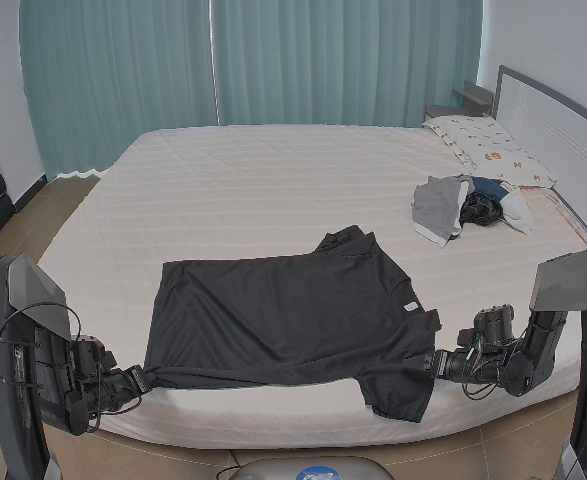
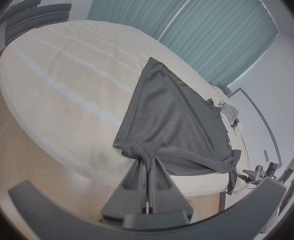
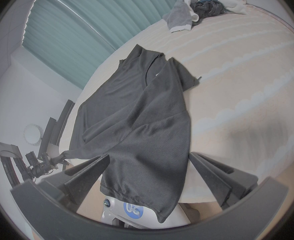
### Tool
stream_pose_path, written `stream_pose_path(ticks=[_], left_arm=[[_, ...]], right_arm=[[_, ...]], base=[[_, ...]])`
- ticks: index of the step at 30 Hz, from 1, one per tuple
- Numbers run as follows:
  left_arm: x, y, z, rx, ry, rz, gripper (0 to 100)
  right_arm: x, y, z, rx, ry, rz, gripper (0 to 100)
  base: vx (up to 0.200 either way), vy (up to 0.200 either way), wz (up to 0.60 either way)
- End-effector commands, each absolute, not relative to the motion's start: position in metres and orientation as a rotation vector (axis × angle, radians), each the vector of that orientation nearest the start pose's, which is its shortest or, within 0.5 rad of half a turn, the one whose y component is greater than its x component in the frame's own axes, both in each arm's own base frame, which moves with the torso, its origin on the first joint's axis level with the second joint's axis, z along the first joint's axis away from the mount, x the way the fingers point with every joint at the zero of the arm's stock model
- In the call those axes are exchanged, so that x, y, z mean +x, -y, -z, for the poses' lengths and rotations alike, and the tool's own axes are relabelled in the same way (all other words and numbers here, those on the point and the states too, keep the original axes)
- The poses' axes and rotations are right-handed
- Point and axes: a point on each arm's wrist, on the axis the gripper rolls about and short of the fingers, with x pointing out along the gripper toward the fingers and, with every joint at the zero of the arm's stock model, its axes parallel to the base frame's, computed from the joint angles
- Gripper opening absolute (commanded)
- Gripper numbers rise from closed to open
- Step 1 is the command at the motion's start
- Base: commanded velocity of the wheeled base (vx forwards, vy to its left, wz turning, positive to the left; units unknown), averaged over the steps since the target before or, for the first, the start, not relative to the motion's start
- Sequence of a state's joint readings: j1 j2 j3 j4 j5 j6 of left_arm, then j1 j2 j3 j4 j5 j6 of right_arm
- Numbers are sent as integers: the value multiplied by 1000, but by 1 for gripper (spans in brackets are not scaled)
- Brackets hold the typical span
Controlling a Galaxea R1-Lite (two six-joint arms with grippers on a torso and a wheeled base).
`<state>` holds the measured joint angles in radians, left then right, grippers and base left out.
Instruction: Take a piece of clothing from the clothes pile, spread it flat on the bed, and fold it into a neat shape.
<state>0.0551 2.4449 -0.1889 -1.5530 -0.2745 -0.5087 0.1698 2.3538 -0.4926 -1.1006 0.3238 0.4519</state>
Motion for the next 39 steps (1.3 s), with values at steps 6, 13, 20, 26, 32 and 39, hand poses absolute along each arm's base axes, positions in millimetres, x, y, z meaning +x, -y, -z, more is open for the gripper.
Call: stream_pose_path(ticks=[6,13,20,26,32,39], left_arm=[[256,-8,56,-603,-730,30,0],[257,-8,56,-601,-729,31,0],[257,-8,56,-601,-729,31,0],[257,-10,56,-605,-724,27,0],[257,-12,54,-602,-716,17,0],[251,-11,48,-550,-716,32,0]], right_arm=[[298,-63,56,408,-883,-267,100],[301,-64,57,410,-874,-268,100],[302,-67,57,415,-873,-272,0],[295,-57,50,430,-873,-244,0],[278,-40,37,455,-878,-210,0],[260,-34,28,475,-900,-214,0]], base=[[0,0,0],[0,0,0],[0,0,0],[0,0,0],[0,0,0],[0,0,0]])
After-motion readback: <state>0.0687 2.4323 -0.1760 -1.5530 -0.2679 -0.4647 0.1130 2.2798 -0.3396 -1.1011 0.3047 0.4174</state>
